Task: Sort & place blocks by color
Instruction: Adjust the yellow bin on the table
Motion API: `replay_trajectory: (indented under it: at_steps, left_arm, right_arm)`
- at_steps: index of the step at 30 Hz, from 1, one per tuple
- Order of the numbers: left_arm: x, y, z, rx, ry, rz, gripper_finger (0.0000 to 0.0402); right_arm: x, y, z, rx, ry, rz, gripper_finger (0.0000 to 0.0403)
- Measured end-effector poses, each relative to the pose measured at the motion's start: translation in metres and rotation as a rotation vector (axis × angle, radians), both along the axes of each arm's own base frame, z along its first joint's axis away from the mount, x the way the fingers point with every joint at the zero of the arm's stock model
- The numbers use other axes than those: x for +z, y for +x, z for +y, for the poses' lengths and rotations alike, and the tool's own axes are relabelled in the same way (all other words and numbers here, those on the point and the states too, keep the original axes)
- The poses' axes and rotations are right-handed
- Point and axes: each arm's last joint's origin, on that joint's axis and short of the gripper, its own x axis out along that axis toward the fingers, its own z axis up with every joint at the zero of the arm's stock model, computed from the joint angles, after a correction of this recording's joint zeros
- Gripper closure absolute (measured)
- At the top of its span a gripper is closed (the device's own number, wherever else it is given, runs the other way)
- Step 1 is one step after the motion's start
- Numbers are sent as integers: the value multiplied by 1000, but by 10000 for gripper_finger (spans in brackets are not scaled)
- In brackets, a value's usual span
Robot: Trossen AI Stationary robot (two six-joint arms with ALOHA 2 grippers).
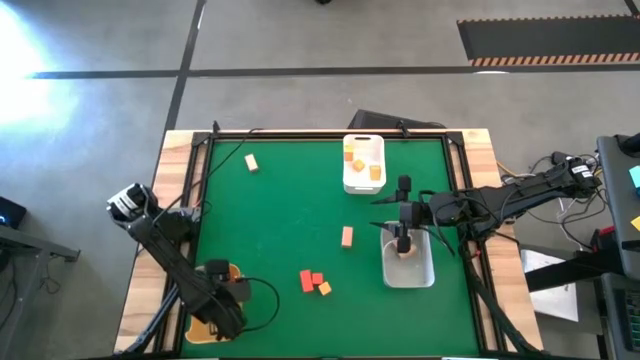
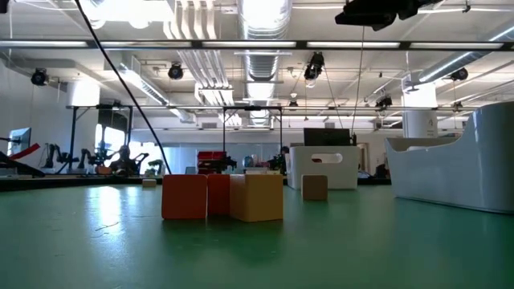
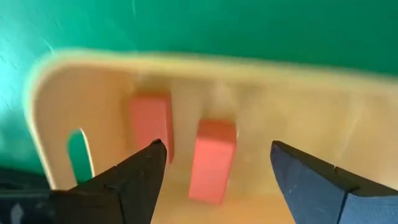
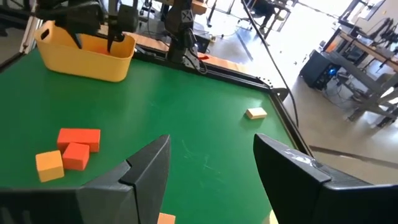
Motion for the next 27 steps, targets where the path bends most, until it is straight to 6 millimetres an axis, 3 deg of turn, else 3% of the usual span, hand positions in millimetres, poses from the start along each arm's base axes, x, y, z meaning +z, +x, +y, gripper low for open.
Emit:
replay_trajectory:
  at_steps: [4,9,13,19,27]
  left_arm:
    - [18,19,5,49,33,-143,130]
    - [44,56,29,125,171,-391,130]
    - [50,74,55,40,219,-376,130]
    - [44,82,82,-62,268,-289,130]
    - [35,100,73,-162,-46,-376,130]
  right_arm:
    - [0,0,0,-9,29,-3,184]
    - [-1,1,0,-12,38,-3,184]
    - [-1,2,0,-9,28,-3,184]
    - [-5,3,1,-13,30,26,184]
    - [-9,5,1,-14,23,52,184]
